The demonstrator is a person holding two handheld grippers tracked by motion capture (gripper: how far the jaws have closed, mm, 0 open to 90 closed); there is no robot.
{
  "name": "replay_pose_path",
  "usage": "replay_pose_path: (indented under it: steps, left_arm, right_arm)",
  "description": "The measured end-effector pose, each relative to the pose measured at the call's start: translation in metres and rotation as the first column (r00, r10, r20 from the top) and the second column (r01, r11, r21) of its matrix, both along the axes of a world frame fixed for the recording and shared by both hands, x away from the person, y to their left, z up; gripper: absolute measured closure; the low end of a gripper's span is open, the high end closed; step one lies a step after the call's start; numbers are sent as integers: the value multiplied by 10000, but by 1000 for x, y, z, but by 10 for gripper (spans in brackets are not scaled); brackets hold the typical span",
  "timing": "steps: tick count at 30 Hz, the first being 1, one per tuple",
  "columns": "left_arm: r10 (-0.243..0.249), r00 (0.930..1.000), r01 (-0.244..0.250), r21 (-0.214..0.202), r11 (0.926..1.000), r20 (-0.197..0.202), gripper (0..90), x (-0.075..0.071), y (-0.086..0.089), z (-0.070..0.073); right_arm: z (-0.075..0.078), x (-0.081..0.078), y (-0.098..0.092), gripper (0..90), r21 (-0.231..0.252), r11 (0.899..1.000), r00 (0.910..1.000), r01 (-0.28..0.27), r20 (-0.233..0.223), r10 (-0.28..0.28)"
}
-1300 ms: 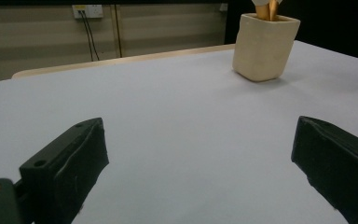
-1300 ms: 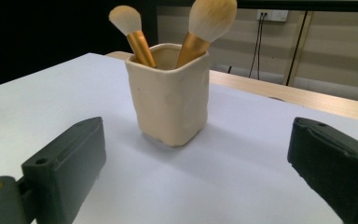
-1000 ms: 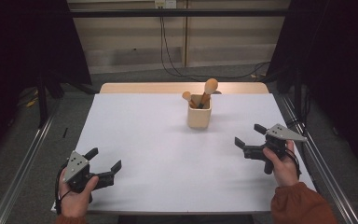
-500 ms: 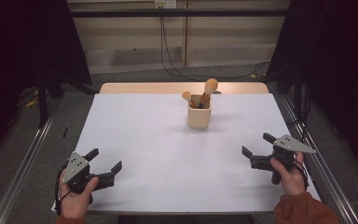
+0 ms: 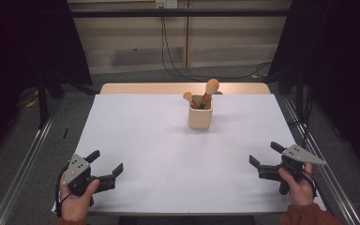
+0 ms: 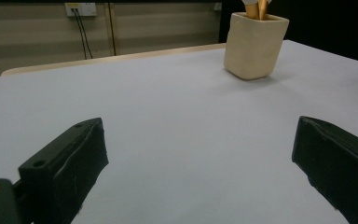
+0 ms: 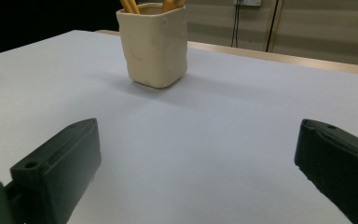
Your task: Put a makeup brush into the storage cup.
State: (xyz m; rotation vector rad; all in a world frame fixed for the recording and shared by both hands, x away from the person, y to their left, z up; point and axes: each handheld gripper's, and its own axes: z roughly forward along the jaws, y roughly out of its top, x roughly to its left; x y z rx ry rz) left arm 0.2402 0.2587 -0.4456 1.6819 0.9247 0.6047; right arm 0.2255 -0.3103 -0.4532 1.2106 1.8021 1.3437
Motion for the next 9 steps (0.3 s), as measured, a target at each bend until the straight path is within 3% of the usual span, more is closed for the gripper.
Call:
replay_pose_path:
  steps: [9]
  left_arm:
    - [-30, 10000, 29, -24, 10000, -55, 31, 2, 0, 0]
  right_arm:
    - [1, -1, -2, 5, 6, 9999, 9998, 151, 89, -151]
